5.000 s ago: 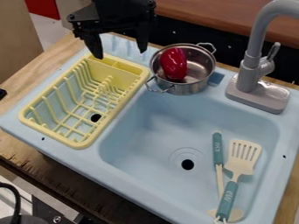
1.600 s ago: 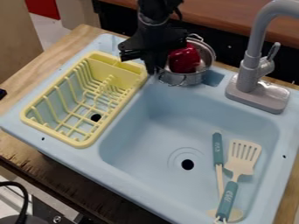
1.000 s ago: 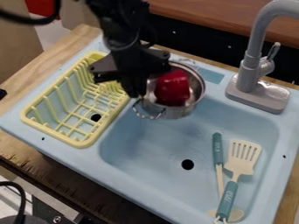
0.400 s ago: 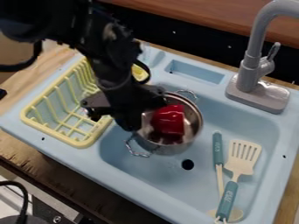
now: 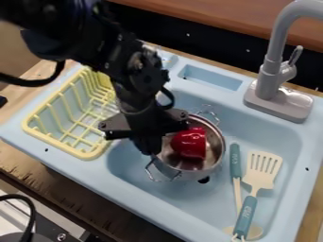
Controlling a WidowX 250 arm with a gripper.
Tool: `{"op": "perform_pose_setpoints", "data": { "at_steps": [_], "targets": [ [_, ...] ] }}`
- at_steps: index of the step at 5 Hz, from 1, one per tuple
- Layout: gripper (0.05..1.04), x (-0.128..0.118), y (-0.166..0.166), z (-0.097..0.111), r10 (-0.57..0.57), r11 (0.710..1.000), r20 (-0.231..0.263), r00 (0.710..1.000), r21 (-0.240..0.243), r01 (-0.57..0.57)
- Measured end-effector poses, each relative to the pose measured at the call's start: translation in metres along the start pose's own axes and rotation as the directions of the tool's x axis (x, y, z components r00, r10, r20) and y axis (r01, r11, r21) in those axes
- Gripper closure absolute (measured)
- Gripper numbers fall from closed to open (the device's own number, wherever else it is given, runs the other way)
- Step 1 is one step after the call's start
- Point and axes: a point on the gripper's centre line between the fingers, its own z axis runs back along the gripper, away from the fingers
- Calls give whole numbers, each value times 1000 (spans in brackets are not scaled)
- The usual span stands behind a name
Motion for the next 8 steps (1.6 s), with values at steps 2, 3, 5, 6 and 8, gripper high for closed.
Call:
{"op": "perform_pose_setpoints", "data": {
  "at_steps": [2, 3, 5, 6, 8],
  "targets": [
    [1028, -6, 7, -10, -6, 1000, 32, 999, 20, 5],
    [1028, -6, 11, -13, 9, 999, 46, 999, 38, -10],
    [1028, -9, 14, -15, 9, 998, 60, 998, 65, -13],
    [1014, -12, 17, -16, 42, 995, 49, 998, 93, -47],
    [634, -21, 29, -8, 87, 987, 10, 996, 136, -88]
  ]
}}
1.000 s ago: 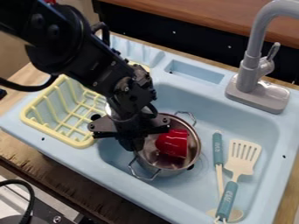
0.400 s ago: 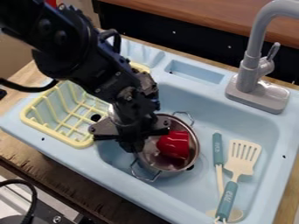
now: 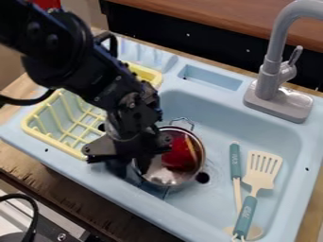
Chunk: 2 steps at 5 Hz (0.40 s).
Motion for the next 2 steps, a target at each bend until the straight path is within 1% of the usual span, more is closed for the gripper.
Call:
{"op": "perform_pose_setpoints", "data": {
  "at_steps": [1, 2],
  "targets": [
    [344, 0, 0, 11, 6, 1000, -6, 1000, -21, -6],
    [119, 5, -1, 23, 28, 999, -24, 999, -31, -29]
  ]
}}
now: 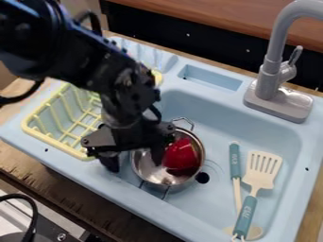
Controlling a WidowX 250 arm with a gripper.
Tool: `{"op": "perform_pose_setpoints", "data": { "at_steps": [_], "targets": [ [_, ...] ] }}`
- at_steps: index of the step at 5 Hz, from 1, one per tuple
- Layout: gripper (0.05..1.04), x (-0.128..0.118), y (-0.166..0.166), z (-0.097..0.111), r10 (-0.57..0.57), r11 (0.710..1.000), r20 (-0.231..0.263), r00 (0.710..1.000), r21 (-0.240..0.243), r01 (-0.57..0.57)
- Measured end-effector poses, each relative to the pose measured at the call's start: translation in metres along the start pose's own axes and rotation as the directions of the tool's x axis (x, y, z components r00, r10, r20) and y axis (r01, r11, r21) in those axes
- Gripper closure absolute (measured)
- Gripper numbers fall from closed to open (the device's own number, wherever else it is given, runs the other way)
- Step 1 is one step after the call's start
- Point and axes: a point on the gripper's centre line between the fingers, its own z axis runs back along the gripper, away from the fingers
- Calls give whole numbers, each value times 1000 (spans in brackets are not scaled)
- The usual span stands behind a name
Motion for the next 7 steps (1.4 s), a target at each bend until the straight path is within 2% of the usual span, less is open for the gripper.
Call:
{"op": "perform_pose_setpoints", "data": {
  "at_steps": [2, 3, 4, 5, 6, 7],
  "targets": [
    [92, 19, -4, 25, 44, 998, 28, 999, 38, -45],
    [92, 29, -10, 35, 26, 999, 34, 999, 46, -28],
    [92, 53, -7, 33, -7, 998, 67, 998, 59, 3],
    [92, 74, 4, 26, -169, 984, 58, 984, 71, 165],
    [92, 95, 14, 23, -318, 947, 58, 946, 62, 314],
    [92, 109, 26, 15, -447, 894, 25, 894, 46, 446]
  ]
}}
